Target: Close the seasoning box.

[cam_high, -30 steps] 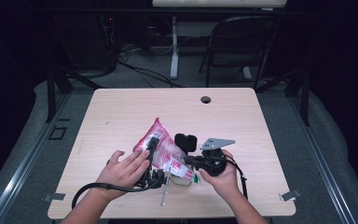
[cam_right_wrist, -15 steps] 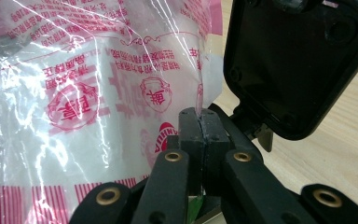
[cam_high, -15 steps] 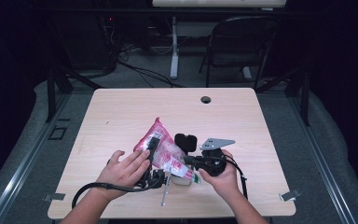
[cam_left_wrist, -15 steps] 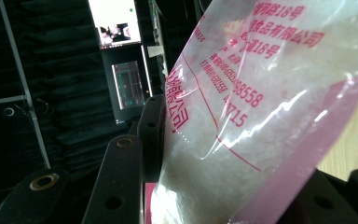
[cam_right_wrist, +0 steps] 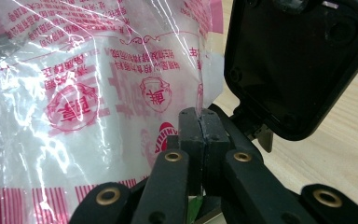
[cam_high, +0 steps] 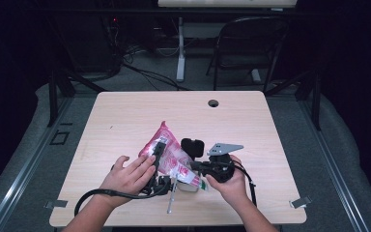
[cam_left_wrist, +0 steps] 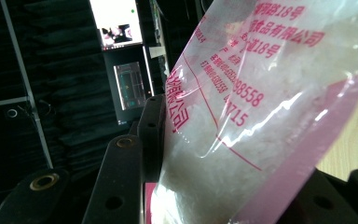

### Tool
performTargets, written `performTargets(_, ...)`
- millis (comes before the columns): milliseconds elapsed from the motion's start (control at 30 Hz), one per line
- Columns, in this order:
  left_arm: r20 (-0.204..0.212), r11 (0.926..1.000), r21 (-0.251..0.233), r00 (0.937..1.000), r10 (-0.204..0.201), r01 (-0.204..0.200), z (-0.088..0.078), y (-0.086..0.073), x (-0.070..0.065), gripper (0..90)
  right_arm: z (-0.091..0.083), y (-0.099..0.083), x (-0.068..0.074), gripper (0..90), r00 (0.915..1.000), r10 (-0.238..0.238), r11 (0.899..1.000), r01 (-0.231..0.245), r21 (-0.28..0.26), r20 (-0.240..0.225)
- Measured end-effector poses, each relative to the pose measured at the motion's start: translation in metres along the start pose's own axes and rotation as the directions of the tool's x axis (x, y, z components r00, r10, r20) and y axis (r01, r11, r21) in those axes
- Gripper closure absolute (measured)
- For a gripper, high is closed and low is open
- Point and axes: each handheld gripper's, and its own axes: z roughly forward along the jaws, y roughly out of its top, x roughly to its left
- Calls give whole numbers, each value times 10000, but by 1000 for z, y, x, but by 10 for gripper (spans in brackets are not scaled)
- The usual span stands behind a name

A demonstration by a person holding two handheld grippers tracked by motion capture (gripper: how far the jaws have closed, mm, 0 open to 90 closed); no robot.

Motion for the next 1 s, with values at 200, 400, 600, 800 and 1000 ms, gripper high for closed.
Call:
performTargets(200,-15,10000,10,10000,18,-18,0,0,0,643,0,0,0,899,10000,19,10000,-19,-15,18)
performTargets(400,-9,10000,-14,10000,27,-27,0,0,1,643,0,0,0,898,10000,76,9999,-76,-71,9)
performTargets(600,-139,9999,-62,9999,84,-85,-1,1,2,643,0,0,0,898,10000,28,10000,-28,-28,21)
performTargets(800,-48,10000,-57,10000,14,-14,0,1,2,643,0,0,0,898,10000,21,10000,-21,-37,38)
performTargets(1000,-44,10000,-52,10000,30,-31,0,1,2,643,0,0,0,898,10000,4,10000,-4,-2,22)
